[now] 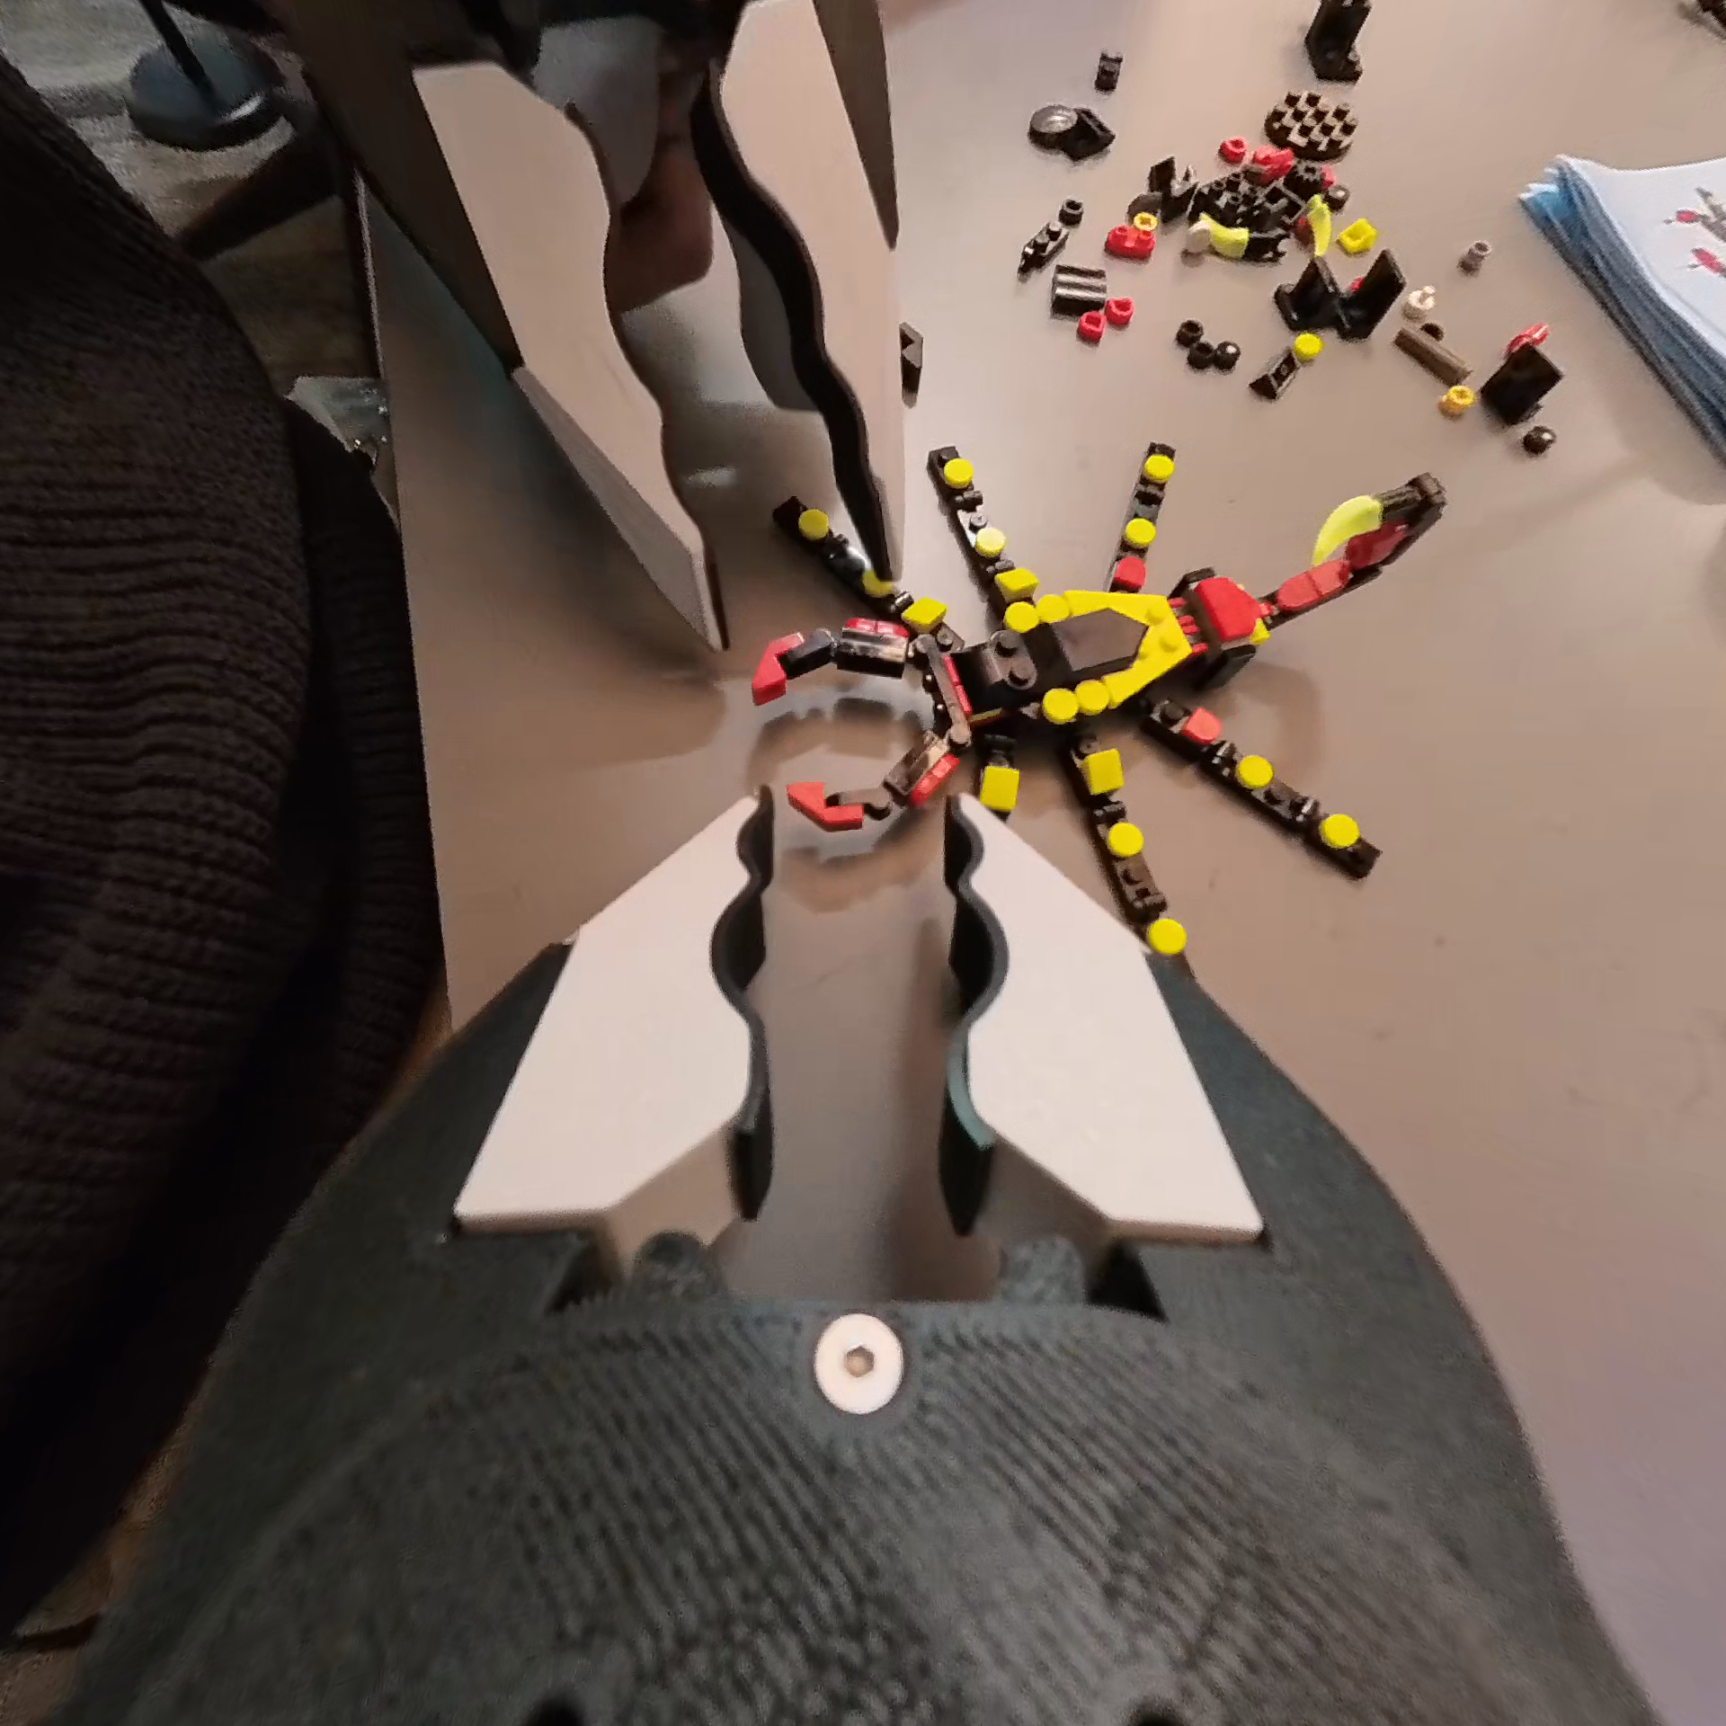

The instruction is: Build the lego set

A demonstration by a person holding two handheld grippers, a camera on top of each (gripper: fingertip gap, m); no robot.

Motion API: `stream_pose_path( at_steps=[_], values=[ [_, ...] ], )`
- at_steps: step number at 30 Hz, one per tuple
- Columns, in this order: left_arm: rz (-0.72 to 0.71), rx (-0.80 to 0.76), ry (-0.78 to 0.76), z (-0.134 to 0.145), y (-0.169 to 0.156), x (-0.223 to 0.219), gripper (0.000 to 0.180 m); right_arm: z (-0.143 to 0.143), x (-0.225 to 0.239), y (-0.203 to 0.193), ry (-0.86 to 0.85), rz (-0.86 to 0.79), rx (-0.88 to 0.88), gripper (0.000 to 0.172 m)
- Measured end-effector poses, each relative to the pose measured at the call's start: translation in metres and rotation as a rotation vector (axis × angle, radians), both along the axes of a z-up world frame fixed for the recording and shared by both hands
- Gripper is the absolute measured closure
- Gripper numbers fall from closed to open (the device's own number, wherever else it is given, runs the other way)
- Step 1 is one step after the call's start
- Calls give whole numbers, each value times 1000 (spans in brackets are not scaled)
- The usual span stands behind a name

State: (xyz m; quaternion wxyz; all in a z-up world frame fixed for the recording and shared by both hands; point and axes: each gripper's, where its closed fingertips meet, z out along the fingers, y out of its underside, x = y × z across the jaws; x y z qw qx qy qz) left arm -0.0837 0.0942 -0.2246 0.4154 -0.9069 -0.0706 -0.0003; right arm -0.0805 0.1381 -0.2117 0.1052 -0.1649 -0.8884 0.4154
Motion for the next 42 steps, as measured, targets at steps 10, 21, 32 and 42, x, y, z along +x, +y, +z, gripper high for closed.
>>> stream_pose_path(
  at_steps=[10,21,32,42],
  values=[
    [5,17,-37,2,1,-2,135,-5,0,-4,-9,4,16,128],
    [-23,12,-12,2,7,2,135,-6,-1,-8,-9,8,16,128],
    [-33,22,-5,3,11,3,135,-4,-3,-8,-13,2,4,129],
    [-17,36,-19,5,11,1,136,4,-6,-6,-25,-17,-45,129]
  ],
)
